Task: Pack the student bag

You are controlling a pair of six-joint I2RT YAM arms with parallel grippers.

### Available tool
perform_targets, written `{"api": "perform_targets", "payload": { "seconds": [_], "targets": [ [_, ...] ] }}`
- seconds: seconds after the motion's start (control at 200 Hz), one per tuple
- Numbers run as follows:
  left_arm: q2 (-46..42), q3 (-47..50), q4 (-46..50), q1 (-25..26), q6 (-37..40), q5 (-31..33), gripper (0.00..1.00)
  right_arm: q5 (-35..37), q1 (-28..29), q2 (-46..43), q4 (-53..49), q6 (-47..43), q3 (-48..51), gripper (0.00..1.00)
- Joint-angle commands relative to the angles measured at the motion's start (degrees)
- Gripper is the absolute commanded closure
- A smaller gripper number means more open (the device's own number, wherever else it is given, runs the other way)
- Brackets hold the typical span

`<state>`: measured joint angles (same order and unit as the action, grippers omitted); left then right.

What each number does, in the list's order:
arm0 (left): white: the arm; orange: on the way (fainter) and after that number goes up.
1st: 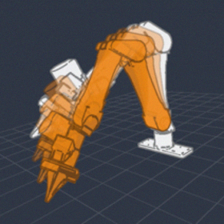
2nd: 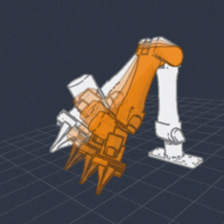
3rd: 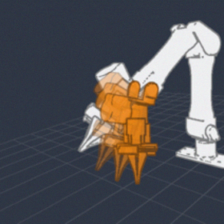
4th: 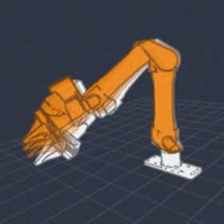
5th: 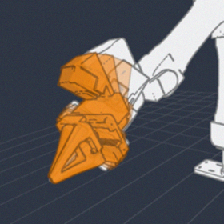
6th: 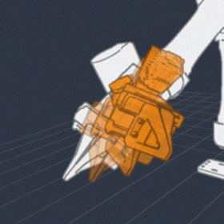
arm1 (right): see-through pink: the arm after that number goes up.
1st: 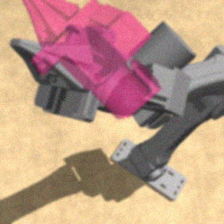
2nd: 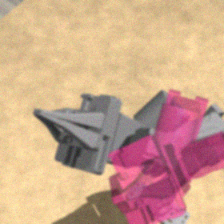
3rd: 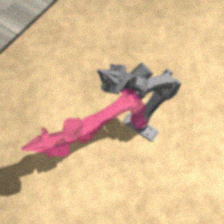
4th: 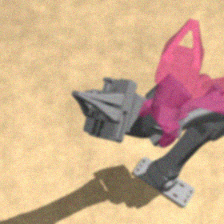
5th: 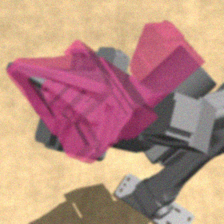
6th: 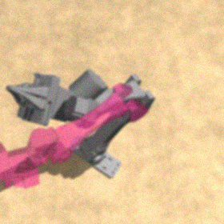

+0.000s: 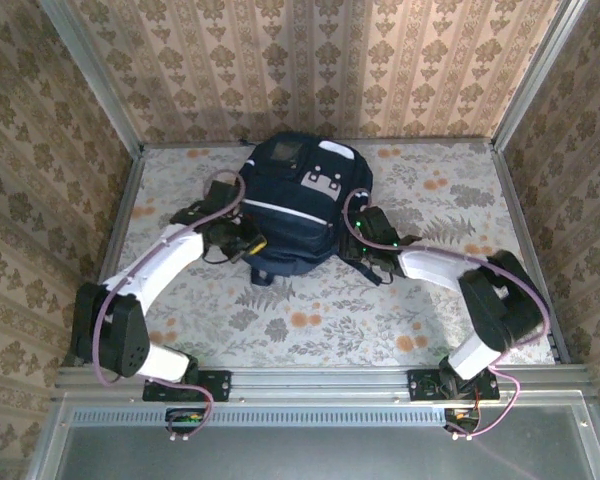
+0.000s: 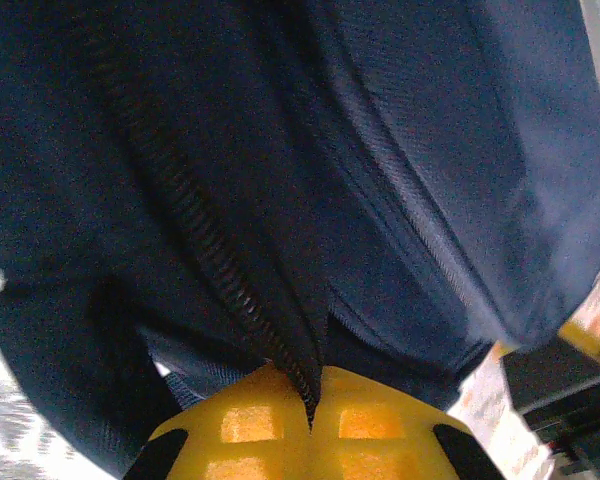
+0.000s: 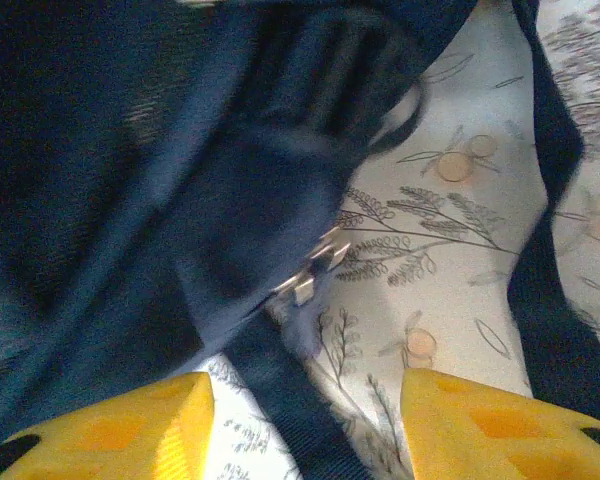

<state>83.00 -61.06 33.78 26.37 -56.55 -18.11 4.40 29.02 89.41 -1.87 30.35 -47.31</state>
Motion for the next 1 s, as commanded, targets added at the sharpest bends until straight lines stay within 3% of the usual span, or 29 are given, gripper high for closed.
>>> {"api": "perform_targets", "payload": {
  "seconds": [0.0, 0.21, 0.31, 0.56, 0.61, 0.655, 0.77, 0.81, 0.825, 0.84, 0.915, 0.995],
  "targets": [
    [4.7, -4.1, -5.0, 6.3, 1.5, -7.1, 1.00, 6.0, 0.2, -10.1, -4.3, 0.3, 2.1, 0.44],
    [9.0, -9.4, -2.6, 15.9, 5.4, -11.8, 1.00, 18.8, 0.0, -27.3, -8.8, -5.7, 4.7, 0.30],
    [10.1, -11.2, 1.0, 17.4, 7.3, -12.0, 0.95, 20.0, -0.3, -29.6, -8.9, -7.7, 4.8, 0.27],
    [6.5, -7.5, 0.2, 18.3, 6.4, -12.7, 1.00, 18.2, -1.2, -31.0, -6.7, -8.2, 5.7, 0.27],
    [6.4, -7.7, 0.2, 18.7, 7.5, -14.2, 0.92, 17.8, -1.5, -31.0, -6.9, -8.6, 5.3, 0.24],
    [6.3, -8.2, 0.3, 19.0, 8.5, -16.0, 0.82, 17.9, -1.6, -31.0, -7.5, -8.5, 4.8, 0.01],
    [5.0, -10.1, 1.9, 20.1, 12.4, -17.4, 0.60, 17.7, -2.2, -31.7, -9.5, -8.2, 3.1, 0.00],
    [4.1, -11.2, 3.3, 20.2, 14.8, -16.5, 0.39, 16.3, -2.4, -32.5, -9.1, -9.2, 3.1, 0.00],
    [3.7, -11.6, 3.7, 20.3, 15.9, -16.2, 0.11, 15.4, -2.5, -32.6, -8.6, -10.1, 3.0, 0.00],
    [3.4, -12.1, 4.1, 20.3, 17.1, -15.9, 0.01, 14.5, -2.6, -32.8, -8.4, -10.7, 2.9, 0.00],
    [1.5, -14.5, 6.7, 19.8, 21.6, -13.9, 0.00, 11.5, -3.1, -33.1, -9.0, -13.1, 1.3, 0.00],
    [-2.9, -14.0, 2.6, 17.3, 25.2, -11.6, 0.00, 12.0, -3.1, -33.4, -7.5, -14.1, 1.1, 0.00]
  ]
}}
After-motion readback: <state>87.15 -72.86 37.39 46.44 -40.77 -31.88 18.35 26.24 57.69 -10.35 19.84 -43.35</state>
